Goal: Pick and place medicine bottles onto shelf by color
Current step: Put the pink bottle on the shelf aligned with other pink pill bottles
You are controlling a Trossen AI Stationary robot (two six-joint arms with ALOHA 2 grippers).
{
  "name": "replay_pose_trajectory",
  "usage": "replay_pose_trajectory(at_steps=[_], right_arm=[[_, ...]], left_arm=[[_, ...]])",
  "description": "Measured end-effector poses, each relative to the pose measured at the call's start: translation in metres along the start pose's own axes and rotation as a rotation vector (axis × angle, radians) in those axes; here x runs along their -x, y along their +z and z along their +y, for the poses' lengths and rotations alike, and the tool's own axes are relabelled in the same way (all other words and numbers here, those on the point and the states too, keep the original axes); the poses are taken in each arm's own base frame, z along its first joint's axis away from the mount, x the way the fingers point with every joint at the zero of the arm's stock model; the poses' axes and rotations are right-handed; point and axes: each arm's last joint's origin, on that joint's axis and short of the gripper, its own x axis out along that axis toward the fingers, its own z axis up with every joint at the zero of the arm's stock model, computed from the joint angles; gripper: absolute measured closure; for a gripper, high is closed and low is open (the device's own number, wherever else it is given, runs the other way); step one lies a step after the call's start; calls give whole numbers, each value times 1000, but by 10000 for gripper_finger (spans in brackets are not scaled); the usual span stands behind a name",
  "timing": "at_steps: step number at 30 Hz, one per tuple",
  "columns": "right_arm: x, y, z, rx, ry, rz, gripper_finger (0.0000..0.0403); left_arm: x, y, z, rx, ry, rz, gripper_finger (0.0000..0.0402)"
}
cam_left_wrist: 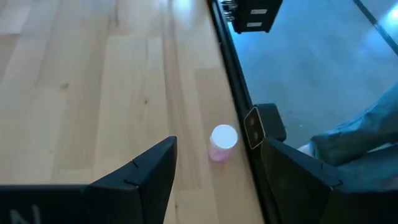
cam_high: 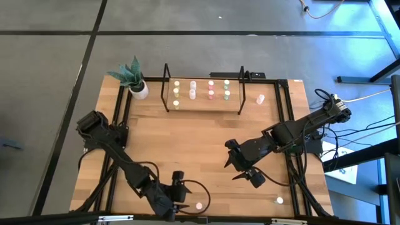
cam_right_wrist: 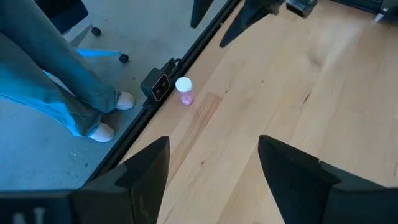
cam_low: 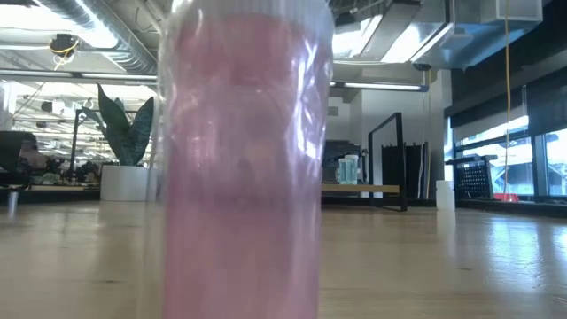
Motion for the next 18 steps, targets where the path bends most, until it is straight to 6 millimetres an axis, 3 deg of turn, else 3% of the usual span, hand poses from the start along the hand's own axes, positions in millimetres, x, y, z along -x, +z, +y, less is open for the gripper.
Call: replay_pose_trajectory(at_steps=[18], right_arm=[[0,3,-1,-20,-34,-31,155]], left_arm=[[-30,-15,-7,-27,-24,19,174]])
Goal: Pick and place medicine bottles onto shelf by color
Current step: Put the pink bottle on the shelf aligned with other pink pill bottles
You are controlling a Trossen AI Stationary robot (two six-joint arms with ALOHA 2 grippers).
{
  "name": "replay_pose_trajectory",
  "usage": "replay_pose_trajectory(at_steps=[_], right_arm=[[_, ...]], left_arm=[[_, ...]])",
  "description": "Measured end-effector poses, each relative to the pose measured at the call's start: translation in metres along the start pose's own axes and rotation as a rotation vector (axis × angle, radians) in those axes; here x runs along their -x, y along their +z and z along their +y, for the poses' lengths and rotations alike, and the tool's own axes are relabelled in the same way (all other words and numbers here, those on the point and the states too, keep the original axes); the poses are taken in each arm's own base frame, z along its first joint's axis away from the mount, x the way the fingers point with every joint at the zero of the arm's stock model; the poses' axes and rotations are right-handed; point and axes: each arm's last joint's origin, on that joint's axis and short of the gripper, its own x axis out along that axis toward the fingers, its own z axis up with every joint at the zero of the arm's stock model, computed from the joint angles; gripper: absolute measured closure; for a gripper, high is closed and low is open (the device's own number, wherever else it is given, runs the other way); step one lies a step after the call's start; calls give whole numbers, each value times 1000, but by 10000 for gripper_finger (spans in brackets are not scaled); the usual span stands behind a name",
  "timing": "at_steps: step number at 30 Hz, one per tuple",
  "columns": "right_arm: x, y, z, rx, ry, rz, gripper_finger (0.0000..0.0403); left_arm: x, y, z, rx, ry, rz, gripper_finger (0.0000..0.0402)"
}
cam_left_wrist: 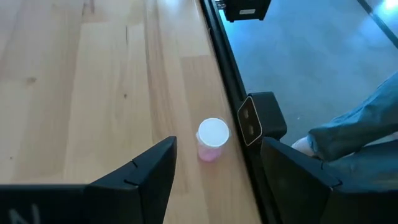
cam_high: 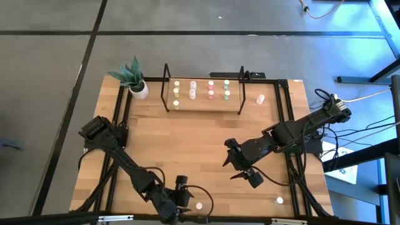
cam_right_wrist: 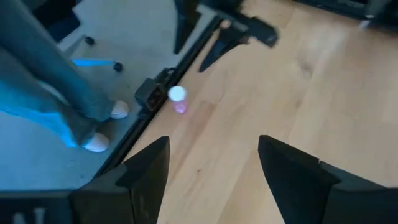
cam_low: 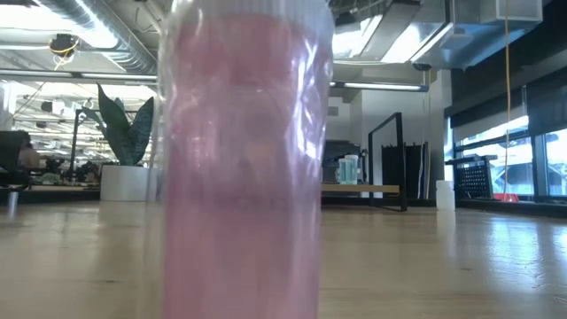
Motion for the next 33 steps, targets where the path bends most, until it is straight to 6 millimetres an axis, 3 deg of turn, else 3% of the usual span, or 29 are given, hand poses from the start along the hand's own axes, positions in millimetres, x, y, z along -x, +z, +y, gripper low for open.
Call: replay_pose_trajectory(at_steps=[7,16,33], right_arm=[[0,0,-5,1,-157,-1,155],[1,2,-6,-1,-195,-17,155],[1,4,-6,-1,-195,-40,155]], left_arm=[[-18,-11,-5,5,-18,4,174],[-41,-24,-7,32,-13,5,174],[-46,-21,1,48,7,5,174]])
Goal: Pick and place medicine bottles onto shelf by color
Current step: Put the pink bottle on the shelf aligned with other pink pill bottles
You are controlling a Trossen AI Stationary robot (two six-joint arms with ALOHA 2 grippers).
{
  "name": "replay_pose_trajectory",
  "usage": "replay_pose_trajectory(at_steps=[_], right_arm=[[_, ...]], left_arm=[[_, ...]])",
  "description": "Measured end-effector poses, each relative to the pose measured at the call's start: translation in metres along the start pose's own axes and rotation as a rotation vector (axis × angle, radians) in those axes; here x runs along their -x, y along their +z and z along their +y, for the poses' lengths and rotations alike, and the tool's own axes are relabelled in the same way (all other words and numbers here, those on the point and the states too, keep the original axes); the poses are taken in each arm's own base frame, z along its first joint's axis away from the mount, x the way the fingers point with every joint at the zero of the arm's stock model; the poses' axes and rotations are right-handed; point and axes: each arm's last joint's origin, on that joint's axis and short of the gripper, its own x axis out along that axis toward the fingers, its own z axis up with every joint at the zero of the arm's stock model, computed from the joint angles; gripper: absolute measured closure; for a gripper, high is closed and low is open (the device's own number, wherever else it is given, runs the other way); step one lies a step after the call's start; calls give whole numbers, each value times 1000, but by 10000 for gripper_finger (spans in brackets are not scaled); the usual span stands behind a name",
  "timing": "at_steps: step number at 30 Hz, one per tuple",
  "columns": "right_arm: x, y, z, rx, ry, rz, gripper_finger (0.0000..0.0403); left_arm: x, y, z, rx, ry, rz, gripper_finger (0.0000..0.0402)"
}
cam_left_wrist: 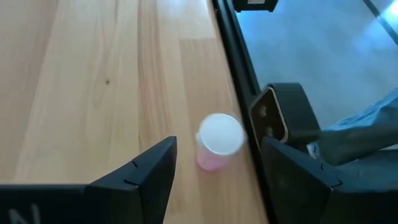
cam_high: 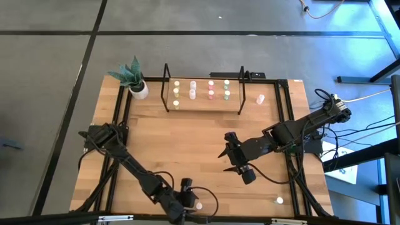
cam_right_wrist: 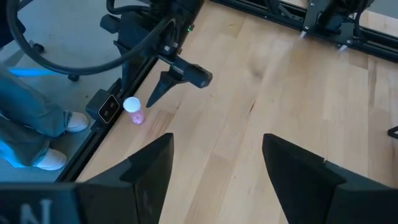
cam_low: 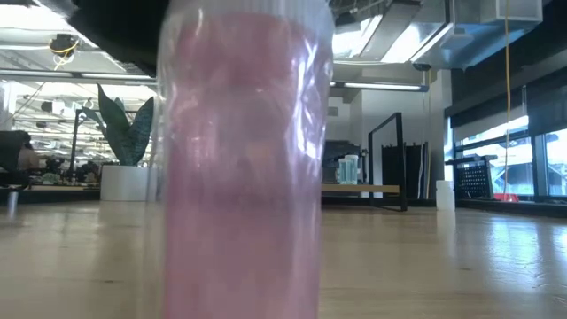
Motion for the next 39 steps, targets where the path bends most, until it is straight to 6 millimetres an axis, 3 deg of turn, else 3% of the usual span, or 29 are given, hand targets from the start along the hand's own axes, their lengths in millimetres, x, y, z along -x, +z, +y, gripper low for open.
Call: replay_pose_trajectory(at_steps=[8,20,39], right_arm=[[0,0,0,0,1,0,155],[0,0,0,0,1,0,155],[0,0,0,-1,1,-2,155]], left_arm=[[-5,3,10,-1,29,1,174],[-1,1,-3,8,-16,-19,173],[-6,-5,-2,-9,-7,4,172]])
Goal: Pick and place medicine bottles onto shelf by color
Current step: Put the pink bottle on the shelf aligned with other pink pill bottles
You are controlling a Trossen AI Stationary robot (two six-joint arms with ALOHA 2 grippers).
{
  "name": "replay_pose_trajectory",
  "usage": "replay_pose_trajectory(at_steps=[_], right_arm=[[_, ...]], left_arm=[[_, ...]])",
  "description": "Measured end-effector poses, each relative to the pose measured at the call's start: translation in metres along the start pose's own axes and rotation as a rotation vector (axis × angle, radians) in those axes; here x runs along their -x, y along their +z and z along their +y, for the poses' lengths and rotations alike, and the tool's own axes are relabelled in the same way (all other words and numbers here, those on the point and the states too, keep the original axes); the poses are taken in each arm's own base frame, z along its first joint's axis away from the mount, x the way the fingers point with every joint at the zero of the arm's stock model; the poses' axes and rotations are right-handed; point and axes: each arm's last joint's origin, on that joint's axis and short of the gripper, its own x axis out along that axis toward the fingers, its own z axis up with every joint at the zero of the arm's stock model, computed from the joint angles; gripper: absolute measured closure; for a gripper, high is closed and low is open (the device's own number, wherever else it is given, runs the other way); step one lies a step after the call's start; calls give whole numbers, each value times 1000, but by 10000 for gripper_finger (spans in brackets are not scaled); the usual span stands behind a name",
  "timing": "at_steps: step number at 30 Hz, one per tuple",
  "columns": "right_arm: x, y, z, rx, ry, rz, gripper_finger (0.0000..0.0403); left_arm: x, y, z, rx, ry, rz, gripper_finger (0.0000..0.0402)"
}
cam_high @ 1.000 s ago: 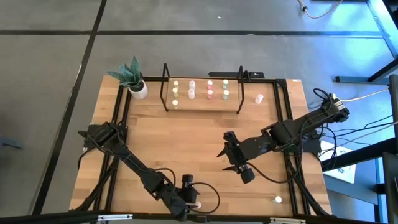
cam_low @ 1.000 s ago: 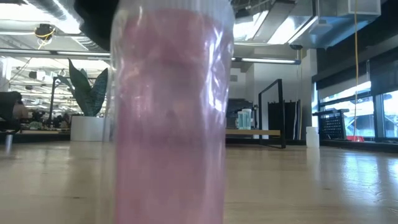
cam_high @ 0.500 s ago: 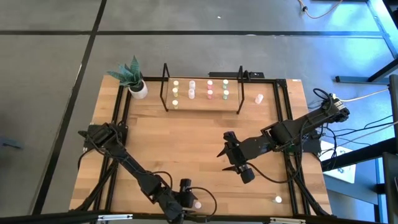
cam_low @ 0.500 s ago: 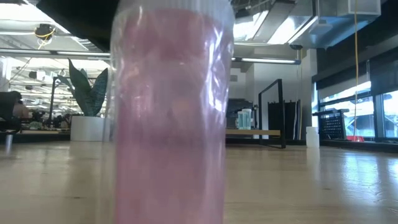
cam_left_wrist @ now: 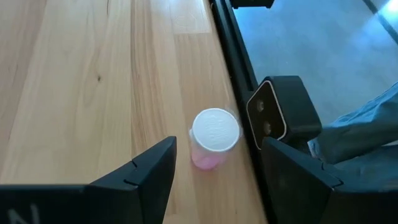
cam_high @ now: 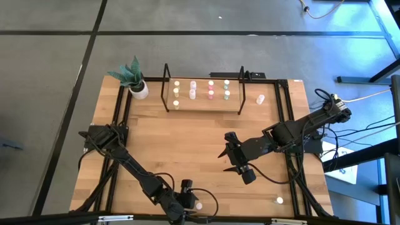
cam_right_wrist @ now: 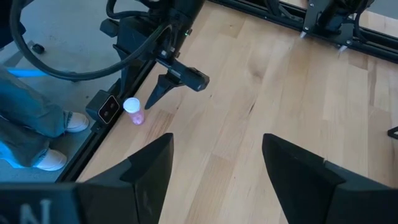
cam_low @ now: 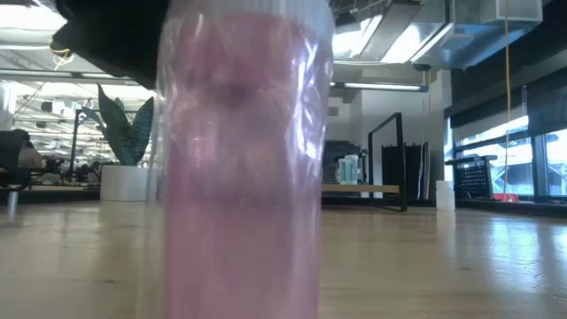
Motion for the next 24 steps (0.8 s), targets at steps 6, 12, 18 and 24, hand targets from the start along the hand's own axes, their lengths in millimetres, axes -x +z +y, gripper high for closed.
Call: replay_pose_trajectory(at_steps=[6,12,18,24], right_arm=[[0,0,0,0,0,-4,155],[0,0,0,0,0,-4,155],[0,0,0,0,0,-4,155],[0,0,0,0,0,-4,155]], left_arm=[[-4,-2,1,7,4,-7,172],[-7,2,5,22,2,-23,172],[-8,3,7,22,4,-23,172],[-8,3,8,21,10,-15,172]])
